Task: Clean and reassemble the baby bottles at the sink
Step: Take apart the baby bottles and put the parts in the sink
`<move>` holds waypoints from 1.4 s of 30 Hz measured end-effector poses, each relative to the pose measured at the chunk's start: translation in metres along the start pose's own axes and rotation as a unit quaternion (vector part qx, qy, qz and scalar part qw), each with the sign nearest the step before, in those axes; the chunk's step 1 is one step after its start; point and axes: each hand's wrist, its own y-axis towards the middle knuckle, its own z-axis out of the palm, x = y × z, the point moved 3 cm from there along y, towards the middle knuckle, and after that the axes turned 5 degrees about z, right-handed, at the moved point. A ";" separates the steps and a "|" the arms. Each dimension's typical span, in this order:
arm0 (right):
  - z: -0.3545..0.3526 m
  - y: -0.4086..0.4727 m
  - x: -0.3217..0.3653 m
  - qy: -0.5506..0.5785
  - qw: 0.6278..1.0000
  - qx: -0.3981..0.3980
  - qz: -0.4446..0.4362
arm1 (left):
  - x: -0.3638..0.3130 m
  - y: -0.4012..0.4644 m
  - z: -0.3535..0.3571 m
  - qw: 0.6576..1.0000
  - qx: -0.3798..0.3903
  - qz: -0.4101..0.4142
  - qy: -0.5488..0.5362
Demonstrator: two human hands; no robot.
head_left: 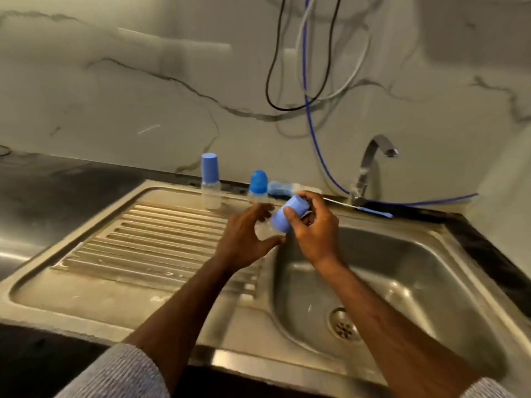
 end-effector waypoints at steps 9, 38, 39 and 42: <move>-0.137 -0.022 -0.074 0.027 0.990 -0.046 0.127 | -0.078 0.007 0.138 0.973 0.179 -0.023 -0.141; -0.141 -0.010 -0.117 0.014 0.956 0.126 0.265 | -0.049 0.016 0.168 0.942 0.324 -0.056 -0.059; -0.142 -0.010 -0.119 0.018 0.955 0.130 0.268 | -0.049 0.016 0.169 0.941 0.330 -0.054 -0.055; -0.142 -0.012 -0.120 0.022 0.953 0.135 0.269 | -0.045 0.017 0.169 0.935 0.349 -0.056 -0.043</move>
